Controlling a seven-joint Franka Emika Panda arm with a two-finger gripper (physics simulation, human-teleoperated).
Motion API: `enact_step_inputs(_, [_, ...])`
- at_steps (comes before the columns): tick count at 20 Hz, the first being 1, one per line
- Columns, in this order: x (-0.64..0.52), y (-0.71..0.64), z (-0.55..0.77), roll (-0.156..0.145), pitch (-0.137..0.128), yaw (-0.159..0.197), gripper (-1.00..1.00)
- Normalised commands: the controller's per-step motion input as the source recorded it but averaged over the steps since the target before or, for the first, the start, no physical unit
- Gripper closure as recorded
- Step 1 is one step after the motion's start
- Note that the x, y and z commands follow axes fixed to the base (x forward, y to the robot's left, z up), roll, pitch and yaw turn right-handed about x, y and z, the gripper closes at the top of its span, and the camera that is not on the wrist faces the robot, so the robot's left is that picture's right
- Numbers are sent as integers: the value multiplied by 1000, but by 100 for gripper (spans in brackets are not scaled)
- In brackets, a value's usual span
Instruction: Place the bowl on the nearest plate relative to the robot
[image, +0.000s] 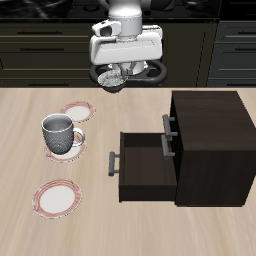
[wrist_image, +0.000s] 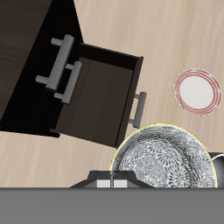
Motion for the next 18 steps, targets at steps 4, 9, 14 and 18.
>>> enact_step_inputs(4, [-307, -91, -7, -4, -39, -56, 100])
enact_step_inputs(9, [-307, -66, -15, -18, -59, -43, 100])
enact_step_inputs(14, [-243, -80, -19, 6, -18, -36, 100])
enact_step_inputs(18, [-381, -112, 144, -29, -62, -3, 100])
